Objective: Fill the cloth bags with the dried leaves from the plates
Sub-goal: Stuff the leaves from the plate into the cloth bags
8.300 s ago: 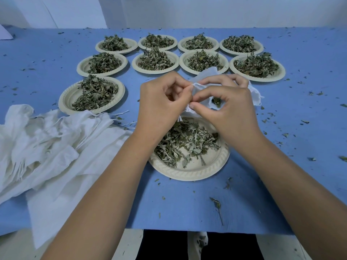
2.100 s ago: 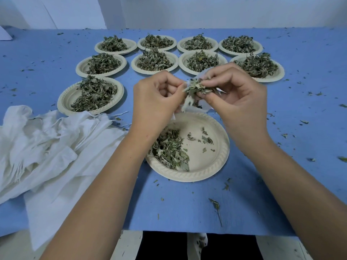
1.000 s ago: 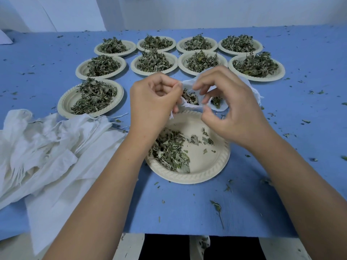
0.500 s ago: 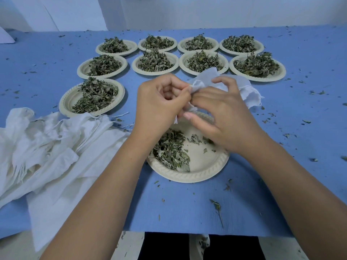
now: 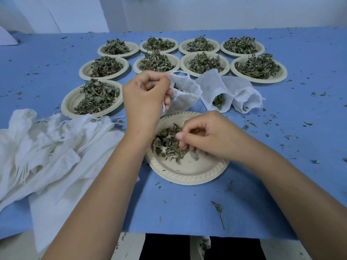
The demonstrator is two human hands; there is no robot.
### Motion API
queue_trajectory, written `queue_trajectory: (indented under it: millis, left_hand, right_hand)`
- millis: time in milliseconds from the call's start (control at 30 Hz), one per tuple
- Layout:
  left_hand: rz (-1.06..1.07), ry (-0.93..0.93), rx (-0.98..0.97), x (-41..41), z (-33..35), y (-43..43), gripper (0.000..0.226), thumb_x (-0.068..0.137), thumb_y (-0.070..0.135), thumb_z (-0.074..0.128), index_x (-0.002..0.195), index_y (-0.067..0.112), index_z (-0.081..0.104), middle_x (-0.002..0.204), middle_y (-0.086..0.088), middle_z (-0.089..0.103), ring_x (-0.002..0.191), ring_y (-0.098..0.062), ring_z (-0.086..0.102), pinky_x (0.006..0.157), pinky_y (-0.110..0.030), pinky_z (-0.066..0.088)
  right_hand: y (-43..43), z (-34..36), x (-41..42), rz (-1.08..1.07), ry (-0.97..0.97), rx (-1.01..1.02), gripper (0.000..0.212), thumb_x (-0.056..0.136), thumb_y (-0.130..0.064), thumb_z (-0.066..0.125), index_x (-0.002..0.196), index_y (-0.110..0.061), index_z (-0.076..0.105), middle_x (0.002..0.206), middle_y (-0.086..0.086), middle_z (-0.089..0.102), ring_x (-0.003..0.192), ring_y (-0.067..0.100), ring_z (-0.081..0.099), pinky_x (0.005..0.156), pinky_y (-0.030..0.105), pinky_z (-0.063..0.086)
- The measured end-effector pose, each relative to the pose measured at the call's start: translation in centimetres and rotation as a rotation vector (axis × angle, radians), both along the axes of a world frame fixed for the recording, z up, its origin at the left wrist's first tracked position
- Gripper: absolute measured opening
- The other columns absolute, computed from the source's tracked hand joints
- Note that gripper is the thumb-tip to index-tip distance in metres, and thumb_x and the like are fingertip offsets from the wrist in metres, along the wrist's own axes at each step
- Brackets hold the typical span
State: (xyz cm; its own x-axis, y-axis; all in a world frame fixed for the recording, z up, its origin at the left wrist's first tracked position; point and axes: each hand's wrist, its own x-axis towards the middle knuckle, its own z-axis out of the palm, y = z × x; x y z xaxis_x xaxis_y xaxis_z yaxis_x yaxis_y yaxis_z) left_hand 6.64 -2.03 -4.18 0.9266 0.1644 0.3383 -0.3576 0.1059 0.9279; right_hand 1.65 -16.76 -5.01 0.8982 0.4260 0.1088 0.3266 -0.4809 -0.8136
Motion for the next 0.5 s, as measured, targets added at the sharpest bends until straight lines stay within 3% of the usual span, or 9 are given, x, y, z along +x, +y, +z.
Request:
queue_trajectory:
  millis: [67, 133, 200, 267, 400, 500]
  left_hand:
    - [-0.005, 0.001, -0.002, 0.0, 0.0, -0.1, 0.016, 0.086, -0.001, 0.060, 0.074, 0.008, 0.067, 0.050, 0.002, 0.061, 0.039, -0.008, 0.047, 0.041, -0.019, 0.039]
    - [-0.013, 0.002, 0.002, 0.0, 0.0, -0.2, 0.015, 0.086, -0.001, 0.061, 0.075, 0.007, 0.067, 0.050, 0.002, 0.061, 0.039, -0.008, 0.047, 0.041, -0.019, 0.039]
    - [-0.016, 0.002, 0.013, -0.1, -0.1, -0.1, 0.014, 0.086, -0.001, 0.061, 0.077, 0.006, 0.067, 0.050, 0.002, 0.061, 0.039, -0.008, 0.046, 0.041, -0.019, 0.039]
    - [-0.018, 0.004, 0.012, 0.0, 0.0, -0.2, 0.014, 0.087, -0.001, 0.060, 0.076, 0.006, 0.067, 0.050, 0.001, 0.061, 0.039, -0.008, 0.046, 0.040, -0.019, 0.039]
    - [-0.013, 0.010, -0.001, 0.0, -0.1, -0.1, 0.014, 0.086, -0.002, 0.060, 0.076, 0.006, 0.067, 0.050, 0.002, 0.060, 0.039, -0.008, 0.046, 0.040, -0.019, 0.038]
    - [-0.016, 0.009, 0.003, 0.0, -0.1, -0.1, 0.014, 0.086, -0.002, 0.061, 0.076, 0.006, 0.067, 0.050, 0.002, 0.061, 0.039, -0.008, 0.045, 0.041, -0.019, 0.038]
  right_hand:
    - [-0.1, 0.2, 0.2, 0.042, -0.090, 0.000, 0.006, 0.083, -0.015, 0.073, 0.082, -0.008, 0.073, 0.083, -0.001, 0.068, 0.065, 0.006, 0.059, 0.063, 0.021, 0.047]
    - [0.6, -0.2, -0.1, 0.182, -0.165, -0.102, 0.022, 0.078, -0.013, 0.077, 0.100, -0.012, 0.071, 0.105, -0.001, 0.064, 0.094, 0.013, 0.059, 0.085, 0.026, 0.047]
    - [1.4, -0.9, -0.4, 0.300, -0.226, -0.234, 0.038, 0.077, -0.013, 0.077, 0.113, -0.012, 0.067, 0.117, -0.001, 0.058, 0.113, 0.011, 0.049, 0.101, 0.021, 0.036]
    - [1.7, -1.2, -0.3, 0.317, -0.261, -0.298, 0.035, 0.078, -0.010, 0.075, 0.112, -0.012, 0.068, 0.114, 0.000, 0.058, 0.109, 0.007, 0.044, 0.099, 0.017, 0.033]
    - [0.9, -0.8, 0.2, 0.278, -0.239, -0.322, 0.015, 0.079, -0.002, 0.071, 0.090, -0.011, 0.073, 0.095, -0.001, 0.064, 0.093, 0.004, 0.046, 0.090, 0.022, 0.040]
    - [0.3, -0.3, 0.3, 0.246, -0.242, -0.350, 0.020, 0.079, -0.008, 0.073, 0.097, -0.017, 0.070, 0.105, -0.006, 0.059, 0.103, 0.005, 0.048, 0.097, 0.024, 0.037]
